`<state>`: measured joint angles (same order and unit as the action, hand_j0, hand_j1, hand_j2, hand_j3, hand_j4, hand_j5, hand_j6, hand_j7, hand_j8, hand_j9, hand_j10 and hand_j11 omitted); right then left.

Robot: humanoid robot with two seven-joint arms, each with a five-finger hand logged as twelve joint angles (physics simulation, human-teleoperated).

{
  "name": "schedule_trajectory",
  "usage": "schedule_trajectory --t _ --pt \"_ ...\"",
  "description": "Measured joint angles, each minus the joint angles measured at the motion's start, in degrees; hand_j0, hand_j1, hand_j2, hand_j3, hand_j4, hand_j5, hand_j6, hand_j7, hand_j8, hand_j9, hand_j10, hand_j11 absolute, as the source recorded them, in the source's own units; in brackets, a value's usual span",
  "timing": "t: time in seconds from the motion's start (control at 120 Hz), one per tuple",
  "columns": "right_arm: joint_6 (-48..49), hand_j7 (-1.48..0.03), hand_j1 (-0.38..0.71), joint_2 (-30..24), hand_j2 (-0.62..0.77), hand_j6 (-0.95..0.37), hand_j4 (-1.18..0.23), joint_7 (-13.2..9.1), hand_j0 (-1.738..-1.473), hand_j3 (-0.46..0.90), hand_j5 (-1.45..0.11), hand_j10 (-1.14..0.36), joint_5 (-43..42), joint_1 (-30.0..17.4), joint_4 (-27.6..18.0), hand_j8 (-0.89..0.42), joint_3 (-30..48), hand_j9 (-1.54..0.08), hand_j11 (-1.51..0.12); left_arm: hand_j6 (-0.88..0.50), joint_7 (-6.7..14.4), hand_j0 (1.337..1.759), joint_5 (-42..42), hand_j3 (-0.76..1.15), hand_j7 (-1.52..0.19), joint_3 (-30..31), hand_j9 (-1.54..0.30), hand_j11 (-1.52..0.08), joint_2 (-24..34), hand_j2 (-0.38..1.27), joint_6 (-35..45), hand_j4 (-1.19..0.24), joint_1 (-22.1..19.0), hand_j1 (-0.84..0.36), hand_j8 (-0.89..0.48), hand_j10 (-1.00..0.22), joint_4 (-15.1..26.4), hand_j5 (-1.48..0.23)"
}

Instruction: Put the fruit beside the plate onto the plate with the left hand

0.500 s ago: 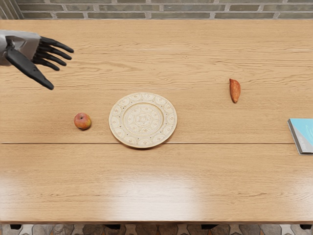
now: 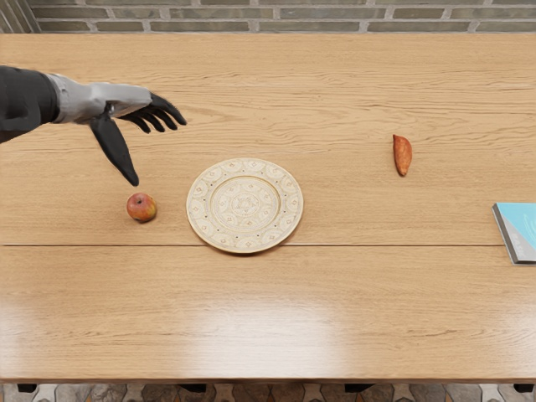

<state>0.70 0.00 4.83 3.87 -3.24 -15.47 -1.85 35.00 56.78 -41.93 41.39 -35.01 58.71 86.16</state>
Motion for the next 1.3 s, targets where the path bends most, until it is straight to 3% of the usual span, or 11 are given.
schedule_trajectory --t 0.117,0.283,0.425,0.683,1.3 --pt "0.0 -0.05 -0.31 0.0 -0.01 -0.04 -0.04 0.0 -1.658 0.00 -0.05 -0.04 0.0 0.0 0.0 -0.04 0.0 -0.05 -0.05 -0.26 0.0 1.658 8.9 0.00 -0.33 4.3 -0.33 -0.33 -2.1 0.05 0.0 -0.26 -0.2 0.04 -0.26 -0.26 0.8 -0.33" --pt "0.0 -0.05 -0.31 0.0 -0.01 -0.04 -0.04 0.0 -1.658 0.00 -0.05 -0.04 0.0 0.0 0.0 -0.04 0.0 -0.05 -0.05 -0.26 0.0 1.658 20.9 0.00 -0.33 7.2 -0.33 -0.33 -3.0 0.05 0.2 -0.26 -4.6 0.05 -0.26 -0.26 3.2 -0.33" --pt "0.0 -0.05 -0.31 0.0 -0.01 -0.04 -0.04 0.0 -1.658 0.00 -0.05 -0.04 0.0 0.0 0.0 -0.04 0.0 -0.05 -0.05 -0.26 0.0 1.658 26.9 0.00 -0.33 13.4 -0.33 -0.33 -3.1 0.05 7.1 -0.26 -4.8 0.05 -0.26 -0.26 4.7 -0.33" --pt "0.0 -0.05 -0.31 0.0 -0.01 -0.04 -0.04 0.0 -1.658 0.00 -0.05 -0.04 0.0 0.0 0.0 -0.04 0.0 -0.05 -0.05 -0.27 0.0 1.658 29.7 0.00 -0.34 21.1 -0.34 -0.34 -3.1 0.05 15.4 -0.27 -5.7 0.04 -0.27 -0.26 4.9 -0.34" --pt "0.0 -0.05 -0.31 0.0 -0.01 -0.04 -0.04 0.0 -1.658 0.00 -0.05 -0.04 0.0 0.0 0.0 -0.04 0.0 -0.05 -0.05 -0.33 0.0 1.658 35.7 0.00 -0.42 27.9 -0.42 -0.42 -5.4 0.07 24.7 -0.32 -6.2 -0.03 -0.33 -0.32 1.7 -0.42"
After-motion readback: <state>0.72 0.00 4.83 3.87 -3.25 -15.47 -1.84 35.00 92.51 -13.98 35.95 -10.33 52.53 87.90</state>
